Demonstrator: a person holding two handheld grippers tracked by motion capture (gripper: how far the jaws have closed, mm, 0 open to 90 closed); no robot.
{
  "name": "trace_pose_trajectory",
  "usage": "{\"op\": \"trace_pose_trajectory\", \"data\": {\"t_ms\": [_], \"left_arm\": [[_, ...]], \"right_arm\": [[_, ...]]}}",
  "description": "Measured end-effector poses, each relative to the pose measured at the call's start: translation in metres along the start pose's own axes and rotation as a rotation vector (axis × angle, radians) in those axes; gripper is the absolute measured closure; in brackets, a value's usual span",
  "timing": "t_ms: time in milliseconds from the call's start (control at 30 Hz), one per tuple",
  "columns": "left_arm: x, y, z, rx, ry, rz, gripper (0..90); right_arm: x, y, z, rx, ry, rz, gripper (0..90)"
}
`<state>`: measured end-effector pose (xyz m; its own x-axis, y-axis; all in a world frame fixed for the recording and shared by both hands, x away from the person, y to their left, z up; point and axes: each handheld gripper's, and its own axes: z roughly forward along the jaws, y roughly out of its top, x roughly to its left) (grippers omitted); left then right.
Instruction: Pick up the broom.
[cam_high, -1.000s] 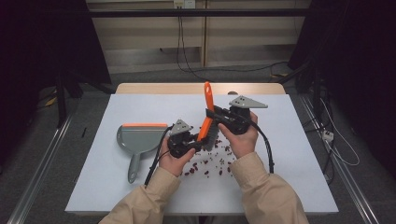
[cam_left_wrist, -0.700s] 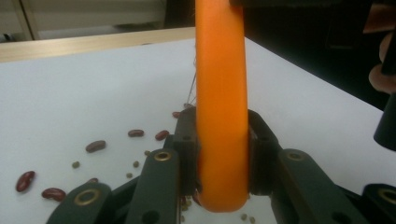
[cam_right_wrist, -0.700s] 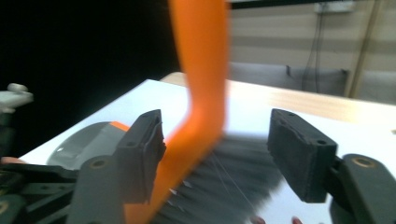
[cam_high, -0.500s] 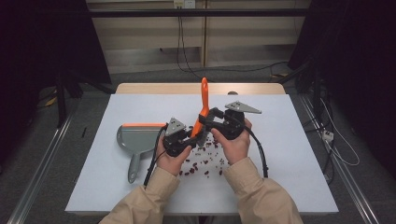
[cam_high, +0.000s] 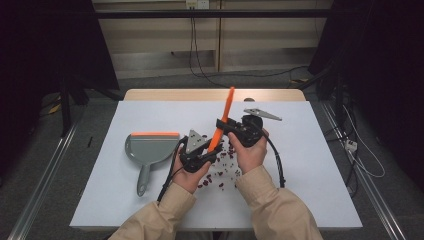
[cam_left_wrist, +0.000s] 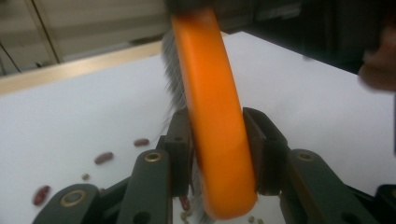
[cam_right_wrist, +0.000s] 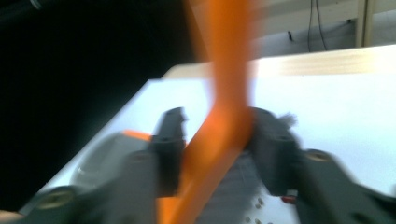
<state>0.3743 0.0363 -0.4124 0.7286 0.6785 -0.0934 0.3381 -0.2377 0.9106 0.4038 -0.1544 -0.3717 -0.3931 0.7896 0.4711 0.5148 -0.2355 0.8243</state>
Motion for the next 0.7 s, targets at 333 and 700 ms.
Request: {"op": "trace_pose_trajectory", "data": {"t_ms": [333,700], "left_arm": [[0.009,0.003,-0.004,-0.037,0.026,-0.069,71.0],[0.001,0.006,-0.013,-0.093,0.086,0.03,70.5]], "right_arm": [[0.002,-0.001,0.001,0.04,-0.044,-0.056,46.7],[0.011,-0.01,0.017,0.06,-0.066,0.021,30.2]]}}
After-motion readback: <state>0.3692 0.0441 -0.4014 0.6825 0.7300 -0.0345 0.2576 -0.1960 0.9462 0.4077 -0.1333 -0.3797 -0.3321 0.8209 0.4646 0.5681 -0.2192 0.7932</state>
